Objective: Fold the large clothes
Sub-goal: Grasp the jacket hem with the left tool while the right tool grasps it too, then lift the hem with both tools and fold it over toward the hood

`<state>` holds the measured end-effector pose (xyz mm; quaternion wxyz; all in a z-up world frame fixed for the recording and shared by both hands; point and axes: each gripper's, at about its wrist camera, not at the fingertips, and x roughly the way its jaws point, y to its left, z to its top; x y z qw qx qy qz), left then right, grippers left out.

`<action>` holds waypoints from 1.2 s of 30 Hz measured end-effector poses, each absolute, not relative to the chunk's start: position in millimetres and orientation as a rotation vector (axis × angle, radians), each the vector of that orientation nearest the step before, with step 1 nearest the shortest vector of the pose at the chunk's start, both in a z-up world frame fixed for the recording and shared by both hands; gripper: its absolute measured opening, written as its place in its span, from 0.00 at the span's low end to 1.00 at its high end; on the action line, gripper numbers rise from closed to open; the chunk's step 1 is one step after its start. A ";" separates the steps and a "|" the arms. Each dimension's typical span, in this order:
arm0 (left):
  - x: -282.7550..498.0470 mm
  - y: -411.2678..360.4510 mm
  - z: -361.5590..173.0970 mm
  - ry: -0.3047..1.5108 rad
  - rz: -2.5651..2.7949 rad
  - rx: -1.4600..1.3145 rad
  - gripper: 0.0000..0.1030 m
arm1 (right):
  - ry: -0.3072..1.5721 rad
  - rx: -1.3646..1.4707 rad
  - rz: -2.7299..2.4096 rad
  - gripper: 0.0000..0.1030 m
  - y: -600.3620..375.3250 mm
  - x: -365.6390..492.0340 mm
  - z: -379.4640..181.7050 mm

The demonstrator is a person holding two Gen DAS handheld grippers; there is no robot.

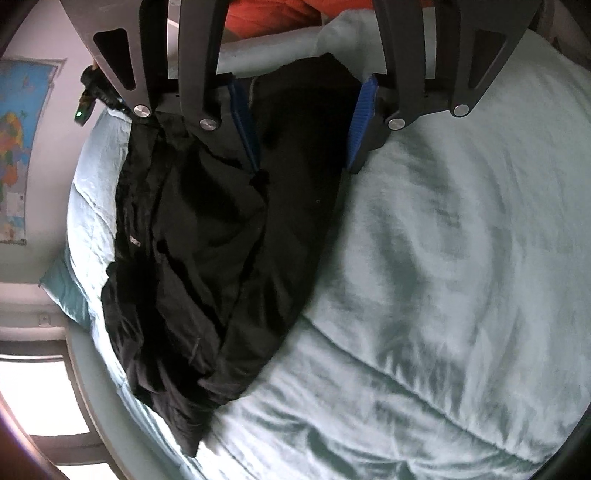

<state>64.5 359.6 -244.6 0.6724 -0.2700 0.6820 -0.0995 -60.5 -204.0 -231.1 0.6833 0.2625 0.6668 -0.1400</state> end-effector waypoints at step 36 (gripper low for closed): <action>80.4 315.2 -223.7 1.440 -0.487 -0.588 0.15 | 1.446 0.653 -0.143 0.19 -187.0 -47.0 -224.3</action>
